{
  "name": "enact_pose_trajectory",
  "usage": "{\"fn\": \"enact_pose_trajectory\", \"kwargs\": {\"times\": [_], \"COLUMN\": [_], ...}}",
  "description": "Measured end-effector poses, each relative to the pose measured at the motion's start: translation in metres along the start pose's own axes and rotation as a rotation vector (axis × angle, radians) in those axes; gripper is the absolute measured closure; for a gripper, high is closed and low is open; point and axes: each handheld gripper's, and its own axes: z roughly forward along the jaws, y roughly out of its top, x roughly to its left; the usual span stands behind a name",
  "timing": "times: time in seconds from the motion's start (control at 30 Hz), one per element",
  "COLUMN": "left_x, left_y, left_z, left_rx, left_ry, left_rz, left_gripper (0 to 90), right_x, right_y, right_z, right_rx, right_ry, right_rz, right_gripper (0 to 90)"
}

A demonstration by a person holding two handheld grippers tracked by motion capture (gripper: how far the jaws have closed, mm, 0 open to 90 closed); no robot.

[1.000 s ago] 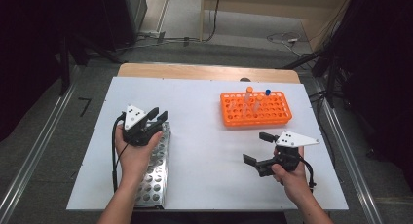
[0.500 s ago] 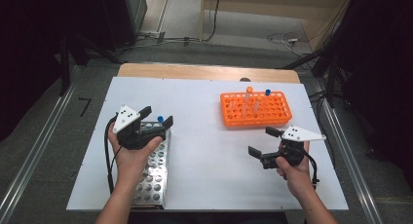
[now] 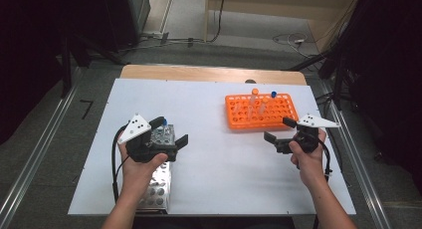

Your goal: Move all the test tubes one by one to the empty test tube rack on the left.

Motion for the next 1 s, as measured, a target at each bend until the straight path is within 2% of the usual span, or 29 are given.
{"fn": "enact_pose_trajectory", "kwargs": {"times": [0.17,0.23,0.33,0.37,0.47,0.5,0.53,0.57,0.63,0.67,0.77,1.0], "left_x": [-0.004,-0.006,-0.007,-0.008,-0.01,-0.01,-0.01,-0.01,-0.01,-0.01,-0.01,-0.011], "left_y": [-0.003,-0.004,-0.005,-0.005,-0.005,-0.005,-0.005,-0.005,-0.005,-0.005,-0.006,-0.007], "left_z": [0.001,0.001,0.002,0.002,0.002,0.002,0.002,0.002,0.002,0.002,0.002,0.003], "left_rx": [0.016,0.019,0.022,0.022,0.02,0.02,0.022,0.023,0.024,0.024,0.026,0.029], "left_ry": [-0.012,-0.018,-0.023,-0.026,-0.033,-0.034,-0.033,-0.033,-0.033,-0.033,-0.035,-0.04], "left_rz": [0.004,0.003,0.003,0.004,0.001,0.003,0.004,0.005,0.005,0.004,0.003,-0.001], "left_gripper": [0.0,0.0,0.0,0.0,0.0,0.0,0.0,0.0,0.0,0.0,0.0,0.0], "right_x": [-0.013,-0.026,-0.032,-0.041,-0.047,-0.054,-0.054,-0.058,-0.059,-0.062,-0.064,-0.068], "right_y": [0.005,0.008,0.01,0.012,0.013,0.014,0.014,0.015,0.015,0.016,0.017,0.018], "right_z": [0.004,0.008,0.011,0.014,0.017,0.021,0.021,0.027,0.03,0.036,0.046,0.069], "right_rx": [-0.003,0.002,0.002,0.002,-0.001,-0.007,-0.007,0.003,0.01,0.021,0.032,0.067], "right_ry": [-0.023,-0.042,-0.057,-0.078,-0.094,-0.114,-0.114,-0.136,-0.151,-0.178,-0.203,-0.228], "right_rz": [0.015,0.037,0.054,0.076,0.092,0.115,0.115,0.124,0.124,0.125,0.129,0.141], "right_gripper": [3.6,5.8,9.8,13.8,19.0,24.4,24.4,30.7,32.8,39.2,46.3,58.9]}}
